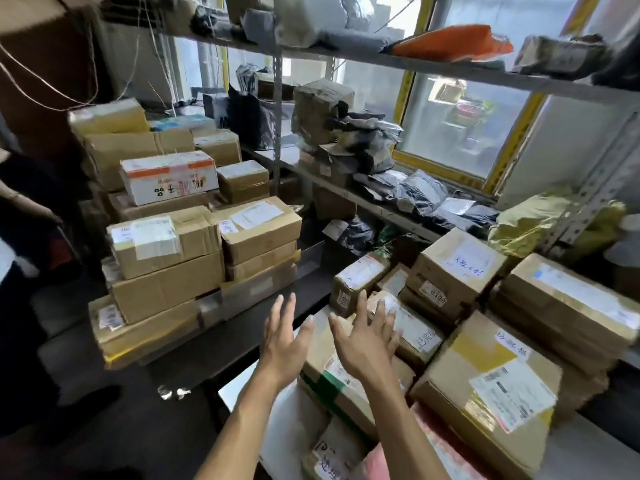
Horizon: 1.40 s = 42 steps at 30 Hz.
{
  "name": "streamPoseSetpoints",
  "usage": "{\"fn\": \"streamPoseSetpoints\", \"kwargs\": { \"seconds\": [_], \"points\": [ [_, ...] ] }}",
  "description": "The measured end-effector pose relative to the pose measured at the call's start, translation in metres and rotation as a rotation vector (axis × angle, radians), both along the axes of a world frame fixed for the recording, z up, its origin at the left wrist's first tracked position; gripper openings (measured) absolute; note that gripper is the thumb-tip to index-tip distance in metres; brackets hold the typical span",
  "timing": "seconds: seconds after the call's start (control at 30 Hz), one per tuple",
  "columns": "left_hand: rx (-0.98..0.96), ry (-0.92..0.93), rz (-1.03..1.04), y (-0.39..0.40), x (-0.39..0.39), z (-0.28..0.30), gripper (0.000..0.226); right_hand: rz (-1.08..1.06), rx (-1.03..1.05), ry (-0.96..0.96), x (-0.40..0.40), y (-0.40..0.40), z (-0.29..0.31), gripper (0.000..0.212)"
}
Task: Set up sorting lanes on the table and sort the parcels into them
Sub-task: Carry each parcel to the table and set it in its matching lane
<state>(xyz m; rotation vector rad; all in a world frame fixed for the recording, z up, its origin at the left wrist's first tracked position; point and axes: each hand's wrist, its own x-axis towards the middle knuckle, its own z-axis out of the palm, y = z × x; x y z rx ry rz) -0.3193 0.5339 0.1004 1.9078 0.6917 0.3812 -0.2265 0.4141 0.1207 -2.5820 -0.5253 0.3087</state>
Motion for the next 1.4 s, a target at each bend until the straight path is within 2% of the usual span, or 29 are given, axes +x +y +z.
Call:
{"fn": "streamPoseSetpoints", "kwargs": {
  "seconds": [0.3,0.43,0.5,0.6,0.67,0.7,0.73,0.77,0.9,1.0,1.1,1.13,1.2,1.23,1.27,1.3,1.33,1.4],
  "points": [
    [0.089,0.082,-0.085,0.082,0.122,-0.002,0.062,-0.133,0.194,0.027,0.117,0.062,-0.008,0.074],
    [0.014,0.083,-0.135,0.098,0.159,-0.007,0.067,-0.245,0.481,0.089,0.155,0.067,-0.011,0.07],
    [-0.055,0.075,-0.155,0.101,0.178,-0.011,0.061,-0.343,0.693,0.186,0.171,0.065,-0.009,0.066],
    [-0.114,0.102,-0.218,0.104,0.214,-0.02,0.055,-0.472,0.896,0.376,0.202,0.069,-0.012,0.063],
    [-0.189,0.12,-0.253,0.105,0.233,-0.022,0.053,-0.53,0.983,0.544,0.222,0.077,-0.024,0.073],
    [-0.239,0.127,-0.268,0.107,0.246,-0.025,0.052,-0.574,1.017,0.639,0.233,0.081,-0.034,0.086],
    [-0.284,0.137,-0.276,0.109,0.256,-0.027,0.052,-0.611,1.039,0.718,0.243,0.085,-0.042,0.096],
    [-0.319,0.148,-0.282,0.111,0.268,-0.03,0.052,-0.65,1.042,0.767,0.249,0.088,-0.045,0.096],
    [-0.374,0.198,-0.308,0.121,0.313,-0.043,0.052,-0.748,0.974,0.862,0.263,0.096,-0.049,0.072],
    [-0.438,0.264,-0.316,0.13,0.342,-0.055,0.057,-0.774,0.947,0.861,0.274,0.109,-0.045,0.072],
    [-0.503,0.382,-0.345,0.137,0.358,-0.07,0.062,-0.747,0.925,0.884,0.29,0.125,-0.067,0.086],
    [-0.538,0.388,-0.368,0.137,0.36,-0.07,0.058,-0.767,0.89,0.857,0.303,0.124,-0.101,0.101],
    [-0.601,0.386,-0.423,0.135,0.365,-0.071,0.046,-0.899,0.956,0.888,0.355,0.107,-0.226,0.146],
    [-0.669,0.393,-0.454,0.133,0.367,-0.069,0.043,-0.964,0.962,0.867,0.366,0.106,-0.248,0.153],
    [-0.755,0.397,-0.49,0.131,0.367,-0.069,0.048,-0.955,0.954,0.844,0.362,0.108,-0.244,0.146],
    [-0.814,0.388,-0.513,0.13,0.365,-0.069,0.053,-0.901,0.985,0.844,0.351,0.111,-0.214,0.13],
    [-0.834,0.382,-0.518,0.13,0.362,-0.07,0.056,-0.875,0.971,0.856,0.331,0.119,-0.155,0.113],
    [-0.832,0.367,-0.525,0.133,0.357,-0.068,0.057,-0.875,0.923,0.836,0.308,0.136,-0.076,0.103]
  ]
}}
